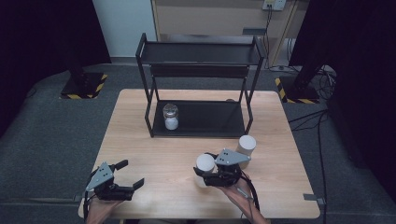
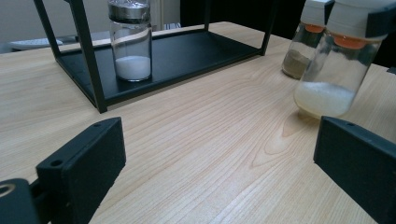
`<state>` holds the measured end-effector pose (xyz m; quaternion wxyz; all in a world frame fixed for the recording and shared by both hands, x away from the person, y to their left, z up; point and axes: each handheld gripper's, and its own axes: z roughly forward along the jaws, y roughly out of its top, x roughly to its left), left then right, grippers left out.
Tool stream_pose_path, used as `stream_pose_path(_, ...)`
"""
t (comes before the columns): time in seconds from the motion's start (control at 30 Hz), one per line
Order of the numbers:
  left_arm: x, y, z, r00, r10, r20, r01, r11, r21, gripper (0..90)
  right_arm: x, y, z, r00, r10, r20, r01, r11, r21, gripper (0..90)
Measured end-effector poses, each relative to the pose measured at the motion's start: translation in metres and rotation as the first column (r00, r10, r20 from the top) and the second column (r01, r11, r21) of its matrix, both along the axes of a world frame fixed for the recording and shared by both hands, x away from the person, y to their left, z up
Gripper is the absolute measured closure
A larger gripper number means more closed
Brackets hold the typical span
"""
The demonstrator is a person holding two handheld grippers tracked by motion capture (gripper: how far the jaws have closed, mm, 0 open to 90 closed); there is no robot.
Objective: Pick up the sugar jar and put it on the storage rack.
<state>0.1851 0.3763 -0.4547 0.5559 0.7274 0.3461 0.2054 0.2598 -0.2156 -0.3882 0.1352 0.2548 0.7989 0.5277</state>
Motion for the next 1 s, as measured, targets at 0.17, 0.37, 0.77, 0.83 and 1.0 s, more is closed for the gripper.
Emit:
stream_pose_path(0.17, 0.0, 0.0, 0.0, 1.0, -0.001, 0.0, 0.001, 1.0, 0.0, 1.1, 0.007, 0.007, 0.012, 0.9999, -0.013, 0.001, 0.013, 0.9999, -0.006, 33.5)
stream_pose_path(0.37, 0.0, 0.0, 0.0, 1.0, -0.001, -0.001, 0.001, 1.0, -0.001, 1.1, 0.021, 0.014, 0.025, 0.9994, -0.032, -0.012, 0.032, 0.9995, 0.005, 33.6)
stream_pose_path(0.77, 0.001, 0.0, 0.0, 1.0, -0.001, -0.003, 0.001, 1.0, -0.002, 1.1, 0.044, 0.028, 0.058, 0.9965, -0.083, 0.005, 0.083, 0.9965, -0.006, 33.6)
stream_pose_path(0.83, 0.0, 0.0, 0.0, 1.0, -0.002, -0.003, 0.002, 1.0, -0.002, 1.1, 0.049, 0.032, 0.063, 0.9955, -0.094, 0.01, 0.094, 0.9955, -0.01, 33.6)
stream_pose_path(1.0, 0.001, 0.001, 0.0, 1.0, -0.002, -0.004, 0.002, 1.0, -0.003, 1.1, 0.064, 0.04, 0.072, 0.9916, -0.129, 0.013, 0.129, 0.9915, -0.018, 33.6)
